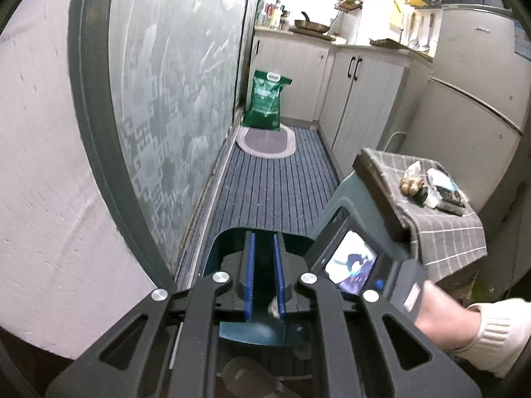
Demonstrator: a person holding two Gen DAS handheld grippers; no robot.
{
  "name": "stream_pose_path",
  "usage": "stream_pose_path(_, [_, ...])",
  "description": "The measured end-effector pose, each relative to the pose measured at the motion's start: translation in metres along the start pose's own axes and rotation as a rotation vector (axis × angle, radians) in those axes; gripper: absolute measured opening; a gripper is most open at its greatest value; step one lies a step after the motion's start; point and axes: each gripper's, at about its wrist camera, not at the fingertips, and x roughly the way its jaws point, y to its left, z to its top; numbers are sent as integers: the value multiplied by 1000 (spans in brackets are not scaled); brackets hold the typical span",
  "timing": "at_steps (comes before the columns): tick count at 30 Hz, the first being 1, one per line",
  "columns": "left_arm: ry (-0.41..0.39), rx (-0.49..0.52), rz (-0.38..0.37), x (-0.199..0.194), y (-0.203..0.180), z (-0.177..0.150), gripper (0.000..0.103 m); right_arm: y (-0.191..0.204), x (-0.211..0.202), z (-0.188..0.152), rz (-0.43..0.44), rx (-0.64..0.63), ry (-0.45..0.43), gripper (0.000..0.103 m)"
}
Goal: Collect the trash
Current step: 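Open both grippers to drop the shell and tissue into the bin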
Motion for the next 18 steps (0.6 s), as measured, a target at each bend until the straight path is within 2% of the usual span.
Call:
stream_pose_path(7, [-44,21,-5,-18,-15,10,12,3,-16,-7,35,-1,-44,37])
stream_pose_path(13, [-85,62,-10,-35,-40,21,14,4,-58,-3,83,5,-162,37])
stream_pose_path(18, [-112,72,-14,-43,-53,29,23,-3,-100,-3,91,20,-263,37])
